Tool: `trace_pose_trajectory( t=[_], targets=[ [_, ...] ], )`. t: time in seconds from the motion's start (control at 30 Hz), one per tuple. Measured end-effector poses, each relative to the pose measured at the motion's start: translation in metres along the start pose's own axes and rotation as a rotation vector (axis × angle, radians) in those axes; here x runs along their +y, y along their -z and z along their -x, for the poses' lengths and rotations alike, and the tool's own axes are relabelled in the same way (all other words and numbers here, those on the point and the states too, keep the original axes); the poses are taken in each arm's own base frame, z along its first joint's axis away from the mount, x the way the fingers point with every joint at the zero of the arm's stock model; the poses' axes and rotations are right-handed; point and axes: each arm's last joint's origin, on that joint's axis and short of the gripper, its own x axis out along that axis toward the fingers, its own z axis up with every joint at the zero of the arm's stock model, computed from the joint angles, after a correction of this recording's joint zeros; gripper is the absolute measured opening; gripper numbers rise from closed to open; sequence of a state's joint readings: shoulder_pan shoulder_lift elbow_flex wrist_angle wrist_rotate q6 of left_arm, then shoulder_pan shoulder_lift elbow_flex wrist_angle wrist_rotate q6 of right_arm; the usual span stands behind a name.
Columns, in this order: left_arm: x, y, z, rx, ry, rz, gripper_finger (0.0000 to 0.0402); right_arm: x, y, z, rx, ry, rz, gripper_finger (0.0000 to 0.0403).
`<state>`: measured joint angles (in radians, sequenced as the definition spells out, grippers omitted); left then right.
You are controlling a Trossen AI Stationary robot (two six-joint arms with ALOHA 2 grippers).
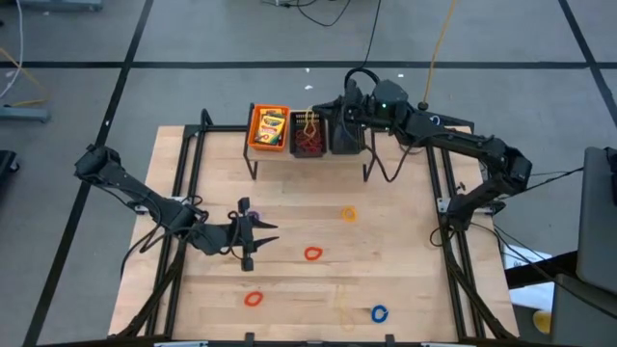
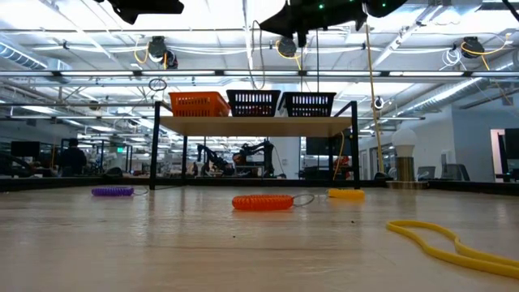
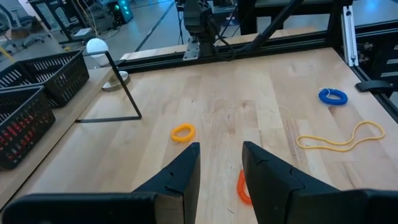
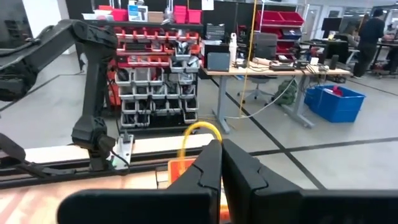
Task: Pick & Place Office Desk Supplies
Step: Put the yellow rubber band into the left black basket on the shelf
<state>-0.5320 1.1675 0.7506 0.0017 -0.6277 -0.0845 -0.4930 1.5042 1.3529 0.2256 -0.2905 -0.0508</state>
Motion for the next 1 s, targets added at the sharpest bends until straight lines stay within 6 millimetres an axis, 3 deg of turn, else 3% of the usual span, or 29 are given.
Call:
trace_pose_trajectory(
  t=[0.47, 0.83, 0.9, 1.0],
  targets=[
    [0.000, 0.000, 0.000, 0.000, 0.001, -0.003, 0.0117, -0.004, 0.015, -0.008, 0.067, 0.003, 0.027, 0.0010],
    [0.000, 0.000, 0.000, 0.000, 0.001, -0.011, 0.0117, -0.008, 0.014, -0.007, 0.069, 0.136, 0.020, 0.0141],
    [0.000, 0.000, 0.000, 0.000, 0.001, -0.011, 0.0118, -0.004, 0.016, -0.008, 0.085, 0.106, -0.016, 0.0163],
    [0.000, 0.000, 0.000, 0.000, 0.001, -0.010, 0.0118, 0.011, 0.016, -0.006, 0.122, -0.084, -0.059, 0.0183]
  ],
)
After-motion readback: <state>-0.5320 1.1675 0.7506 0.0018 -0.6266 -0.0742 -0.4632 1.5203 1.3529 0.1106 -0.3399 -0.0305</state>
